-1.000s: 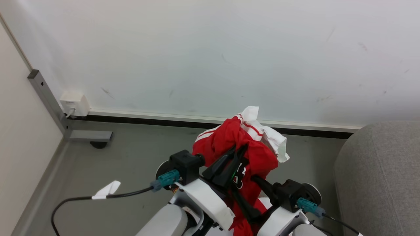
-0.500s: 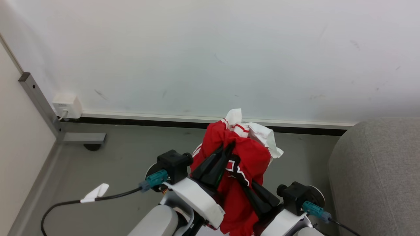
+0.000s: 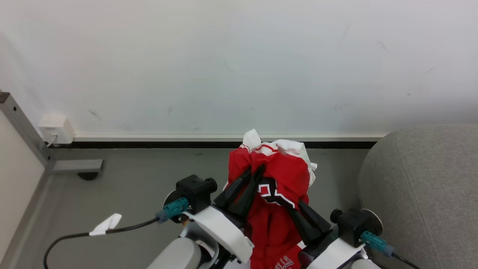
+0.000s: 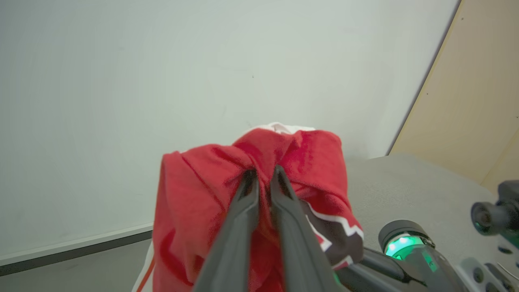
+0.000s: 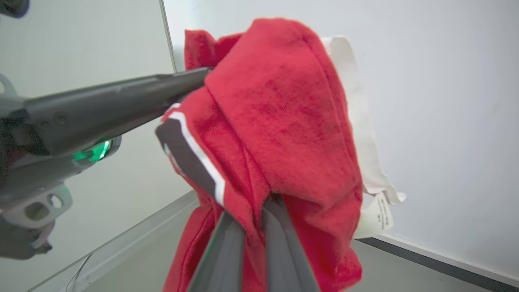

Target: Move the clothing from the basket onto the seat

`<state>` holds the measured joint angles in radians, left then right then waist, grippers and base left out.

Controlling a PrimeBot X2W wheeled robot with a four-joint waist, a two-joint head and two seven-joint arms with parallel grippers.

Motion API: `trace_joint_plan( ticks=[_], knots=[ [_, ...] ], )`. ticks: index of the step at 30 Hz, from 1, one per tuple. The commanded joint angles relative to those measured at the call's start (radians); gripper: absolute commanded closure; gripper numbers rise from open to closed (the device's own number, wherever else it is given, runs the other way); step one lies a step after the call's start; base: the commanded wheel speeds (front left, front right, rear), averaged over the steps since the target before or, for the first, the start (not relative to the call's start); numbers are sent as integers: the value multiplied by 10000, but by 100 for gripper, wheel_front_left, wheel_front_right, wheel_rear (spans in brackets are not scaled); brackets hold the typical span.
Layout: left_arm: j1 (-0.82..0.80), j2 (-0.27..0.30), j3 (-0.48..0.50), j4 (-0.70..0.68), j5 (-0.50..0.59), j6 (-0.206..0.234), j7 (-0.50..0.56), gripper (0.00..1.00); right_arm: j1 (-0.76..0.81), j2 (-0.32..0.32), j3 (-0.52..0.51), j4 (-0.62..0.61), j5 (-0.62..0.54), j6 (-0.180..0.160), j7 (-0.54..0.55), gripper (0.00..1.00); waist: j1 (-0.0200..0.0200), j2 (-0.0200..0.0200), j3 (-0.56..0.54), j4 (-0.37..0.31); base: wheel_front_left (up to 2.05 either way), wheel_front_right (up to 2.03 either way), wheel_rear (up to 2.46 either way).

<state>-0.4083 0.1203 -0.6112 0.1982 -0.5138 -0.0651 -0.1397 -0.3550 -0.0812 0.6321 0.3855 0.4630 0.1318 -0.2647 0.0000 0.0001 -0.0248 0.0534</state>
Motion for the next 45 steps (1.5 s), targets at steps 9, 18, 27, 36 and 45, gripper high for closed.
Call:
trace_joint_plan(
  ticks=[9,18,27,36,45],
  knots=[
    [200,190,-384,-251,-164,-326,-174,0,388,-286,-953,-698,-420,-21,1,100,0,-1,128,-1001,0,0,0],
    [126,427,-632,-256,-103,-466,-455,0,392,-523,-2160,-1576,-899,-21,3,100,0,-1,275,-2376,0,0,0],
    [41,663,-788,-288,61,-548,-868,0,558,-975,-3170,-2478,-1366,-22,3,100,0,-1,589,-3977,0,0,0],
    [-96,746,-1032,31,430,-563,-1083,0,768,-1004,-3683,-2827,-1448,-22,5,100,0,-1,835,-5254,0,0,0],
    [-115,637,-1119,167,541,-573,-1188,0,1003,-857,-3952,-2995,-1498,-22,3,100,0,-1,890,-5687,0,0,0]
  ],
)
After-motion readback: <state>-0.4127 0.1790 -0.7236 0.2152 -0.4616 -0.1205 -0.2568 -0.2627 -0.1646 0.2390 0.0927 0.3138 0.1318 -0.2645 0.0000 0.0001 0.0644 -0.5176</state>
